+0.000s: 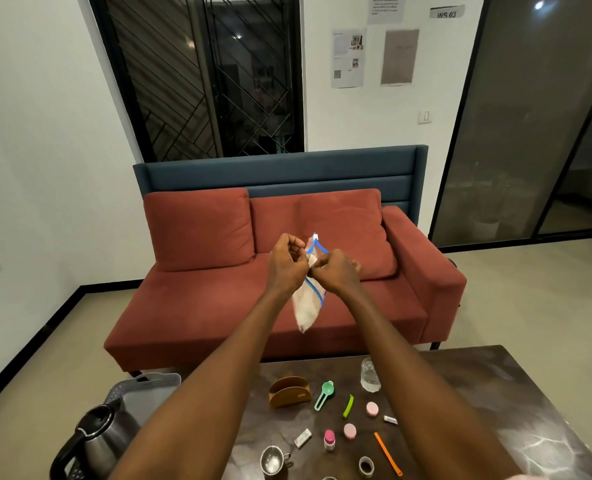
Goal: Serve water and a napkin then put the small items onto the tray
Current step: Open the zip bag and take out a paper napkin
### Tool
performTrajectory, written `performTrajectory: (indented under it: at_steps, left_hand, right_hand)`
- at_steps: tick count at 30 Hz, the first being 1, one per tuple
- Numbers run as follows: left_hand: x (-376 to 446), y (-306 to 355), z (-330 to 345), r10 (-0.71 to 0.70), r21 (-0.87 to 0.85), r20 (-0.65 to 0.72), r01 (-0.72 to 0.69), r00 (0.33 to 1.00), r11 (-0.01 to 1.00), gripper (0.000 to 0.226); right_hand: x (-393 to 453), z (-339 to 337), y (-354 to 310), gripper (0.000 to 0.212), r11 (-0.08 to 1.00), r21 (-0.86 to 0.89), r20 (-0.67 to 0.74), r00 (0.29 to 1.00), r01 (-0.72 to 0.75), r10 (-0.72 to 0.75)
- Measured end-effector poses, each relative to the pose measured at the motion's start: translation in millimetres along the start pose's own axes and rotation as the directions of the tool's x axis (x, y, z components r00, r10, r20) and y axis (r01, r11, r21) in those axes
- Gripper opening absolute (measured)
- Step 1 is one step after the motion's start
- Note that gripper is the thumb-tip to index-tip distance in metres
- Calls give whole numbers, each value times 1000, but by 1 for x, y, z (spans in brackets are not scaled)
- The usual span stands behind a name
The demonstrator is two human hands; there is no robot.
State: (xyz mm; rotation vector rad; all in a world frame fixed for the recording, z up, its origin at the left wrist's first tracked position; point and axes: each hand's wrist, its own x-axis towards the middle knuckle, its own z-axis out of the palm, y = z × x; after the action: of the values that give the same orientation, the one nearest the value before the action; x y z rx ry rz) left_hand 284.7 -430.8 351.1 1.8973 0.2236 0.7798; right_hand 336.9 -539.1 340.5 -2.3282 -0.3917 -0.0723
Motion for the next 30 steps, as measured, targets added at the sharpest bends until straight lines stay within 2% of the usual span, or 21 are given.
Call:
performTrajectory:
  at_steps: [3,5,7,9,10,11,13,15,17,19,21,23,24,26,27,28,30]
  left_hand:
    - [-3,-5,-5,-82,38,-86,86,993,996,17]
    - [-3,-8,-9,-160,34,-142,166,977,985,18]
    - [-2,-15,-11,-260,9,-187,267,947,964,18]
    - [-5,-19,-13,-326,-11,-202,330,924,944,18]
    - [-7,-20,-15,-341,-16,-202,345,918,939,19]
    - [-10,-22,-16,-349,-20,-200,352,916,936,20]
    - [-13,-27,-19,-351,-32,-193,352,916,935,20]
    - [-16,-31,-21,-353,-45,-194,351,916,935,17]
    - [-20,-32,-25,-364,-76,-197,356,910,931,17]
    - [-24,-32,-30,-351,-57,-206,347,913,936,22]
    - [-27,-37,-38,-318,-15,-224,323,921,946,26]
    - [-31,-43,-45,-292,47,-251,313,923,949,24]
    - [-34,-46,-48,-284,73,-265,313,921,947,23]
    - [-40,-50,-54,-309,82,-298,346,903,935,26]
    - [-43,-53,-56,-342,70,-302,379,890,923,28]
    - [-48,-55,-59,-379,43,-296,409,877,912,28]
    - [-55,-64,-66,-436,2,-284,455,854,890,22]
  right_hand:
    - [-7,0,-9,36,982,187,38,999,14,-21]
    - [-10,-2,-15,34,921,387,34,998,38,-56]
    - [-9,-8,-23,23,776,630,52,999,-29,-5]
    - [-7,-17,-29,14,569,803,143,984,-178,106]
    - [-6,-22,-30,17,475,844,204,968,-249,145]
    - [-4,-25,-29,31,418,856,260,952,-305,162]
    - [-4,-33,-28,54,368,859,319,934,-356,159]
    - [-4,-38,-25,44,263,889,351,926,-376,136]
    - [-1,-40,-21,34,111,922,354,923,-371,148]
    - [4,-37,-15,29,39,932,346,917,-360,197]
    - [5,-30,-9,20,88,939,292,908,-331,299]
    - [7,-19,0,18,289,913,155,899,-289,409]
    - [5,-11,4,21,437,865,44,903,-248,427]
    - [-3,5,11,24,711,692,-159,933,-127,323]
    - [-9,13,14,23,803,593,-208,950,-66,232]
    - [-15,21,16,22,864,502,-219,964,-19,149]
    - [-24,38,20,33,941,337,-149,988,8,45]
